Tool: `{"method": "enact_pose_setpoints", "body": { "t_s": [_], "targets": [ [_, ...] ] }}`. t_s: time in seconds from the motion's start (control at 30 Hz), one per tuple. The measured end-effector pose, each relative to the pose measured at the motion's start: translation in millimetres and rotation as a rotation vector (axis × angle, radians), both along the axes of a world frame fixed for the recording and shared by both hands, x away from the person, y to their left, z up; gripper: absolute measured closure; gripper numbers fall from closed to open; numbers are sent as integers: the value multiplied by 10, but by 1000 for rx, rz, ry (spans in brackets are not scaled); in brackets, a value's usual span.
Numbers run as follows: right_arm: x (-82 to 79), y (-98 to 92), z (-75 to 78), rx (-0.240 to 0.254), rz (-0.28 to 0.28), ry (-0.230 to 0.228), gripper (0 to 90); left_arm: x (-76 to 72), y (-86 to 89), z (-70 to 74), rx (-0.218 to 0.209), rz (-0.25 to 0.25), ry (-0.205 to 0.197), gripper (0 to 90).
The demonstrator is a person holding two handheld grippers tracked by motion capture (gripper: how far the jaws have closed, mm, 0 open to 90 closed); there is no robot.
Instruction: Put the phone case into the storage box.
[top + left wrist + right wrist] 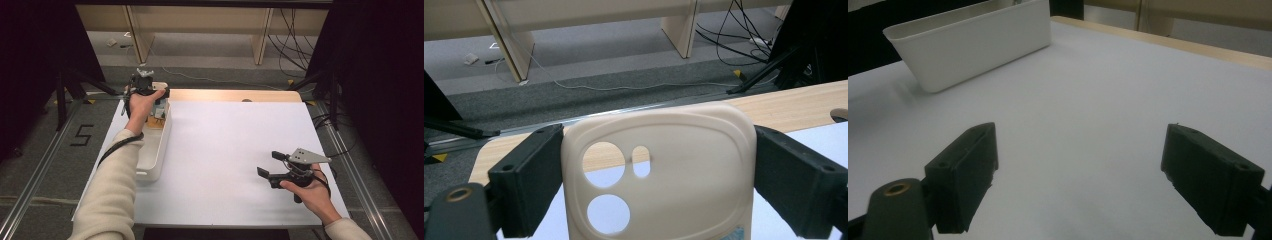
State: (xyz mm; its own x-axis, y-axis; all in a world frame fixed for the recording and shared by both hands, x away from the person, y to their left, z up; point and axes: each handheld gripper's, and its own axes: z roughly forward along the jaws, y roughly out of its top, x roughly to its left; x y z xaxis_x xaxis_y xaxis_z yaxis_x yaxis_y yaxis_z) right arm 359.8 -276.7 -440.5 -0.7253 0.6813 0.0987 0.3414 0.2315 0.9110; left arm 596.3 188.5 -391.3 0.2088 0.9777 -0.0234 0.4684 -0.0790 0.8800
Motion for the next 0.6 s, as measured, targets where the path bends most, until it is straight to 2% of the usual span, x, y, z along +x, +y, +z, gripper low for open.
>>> {"method": "enact_pose_setpoints", "body": {
  "t_s": [0.6],
  "targets": [
    [0,2,-1,-1,0,1,159,11,23,-60,-2,0,15,106]
  ]
}}
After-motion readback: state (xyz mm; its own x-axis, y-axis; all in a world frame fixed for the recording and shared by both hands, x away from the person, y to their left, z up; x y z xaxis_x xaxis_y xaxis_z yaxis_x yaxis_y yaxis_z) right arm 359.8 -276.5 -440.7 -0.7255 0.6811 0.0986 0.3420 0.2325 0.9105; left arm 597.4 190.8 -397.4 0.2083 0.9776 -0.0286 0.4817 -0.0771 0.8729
